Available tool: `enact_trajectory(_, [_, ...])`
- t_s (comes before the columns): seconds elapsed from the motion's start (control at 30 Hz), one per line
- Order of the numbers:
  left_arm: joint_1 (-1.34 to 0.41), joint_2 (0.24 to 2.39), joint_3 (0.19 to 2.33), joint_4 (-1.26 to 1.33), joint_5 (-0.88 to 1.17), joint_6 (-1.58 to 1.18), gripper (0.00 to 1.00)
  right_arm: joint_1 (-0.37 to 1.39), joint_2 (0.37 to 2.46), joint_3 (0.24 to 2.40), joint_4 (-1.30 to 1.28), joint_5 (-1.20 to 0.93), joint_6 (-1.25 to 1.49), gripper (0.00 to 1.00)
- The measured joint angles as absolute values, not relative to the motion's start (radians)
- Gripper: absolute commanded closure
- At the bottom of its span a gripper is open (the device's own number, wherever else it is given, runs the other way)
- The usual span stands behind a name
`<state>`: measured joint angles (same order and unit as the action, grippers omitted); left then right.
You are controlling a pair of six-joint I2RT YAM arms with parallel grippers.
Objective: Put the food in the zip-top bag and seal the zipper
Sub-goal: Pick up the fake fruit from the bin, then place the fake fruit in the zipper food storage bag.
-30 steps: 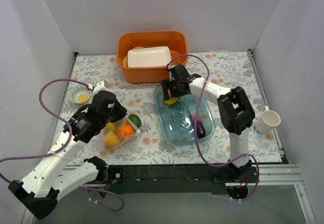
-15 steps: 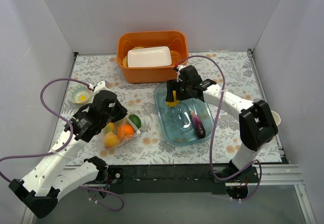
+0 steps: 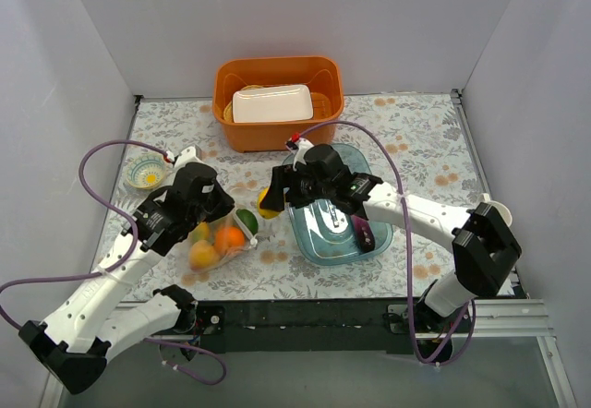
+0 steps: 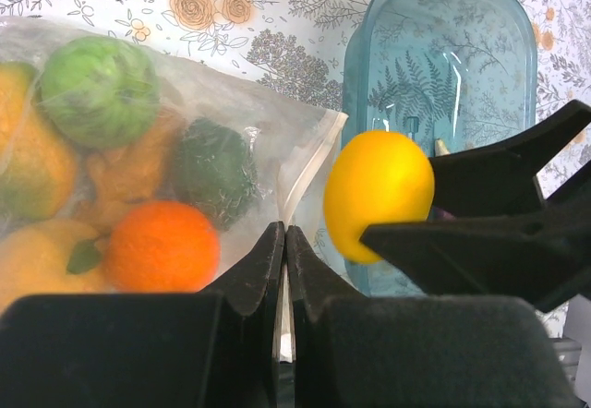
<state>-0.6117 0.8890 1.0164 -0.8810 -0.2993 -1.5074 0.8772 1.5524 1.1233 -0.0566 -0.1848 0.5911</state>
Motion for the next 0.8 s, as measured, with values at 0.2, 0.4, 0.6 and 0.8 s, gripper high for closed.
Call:
enact_trajectory(0.2, [-0.612,0.897,1.016,-0.874,-0.297,-1.507,1.00,0.955,1.553,1.114,0.017,-0.185,0.672,0.43])
enact_trajectory(0.4, [-0.612,0.897,1.016,-0.874,-0.295,-1.507,1.00,0.998,1.615,1.132,0.057,-0.192,0.704,0.43])
enact_trajectory(0.6, [-0.612,0.896,1.016,-0.875,-0.295,-1.504,1.00,1.003,1.692,1.149,0.096,-0.194,0.739,0.42])
enact_trajectory(0.8, [-0.612,0.890,1.016,-0.875,-0.295,-1.504,1.00,1.006,1.743,1.153,0.184,-0.190,0.791,0.40])
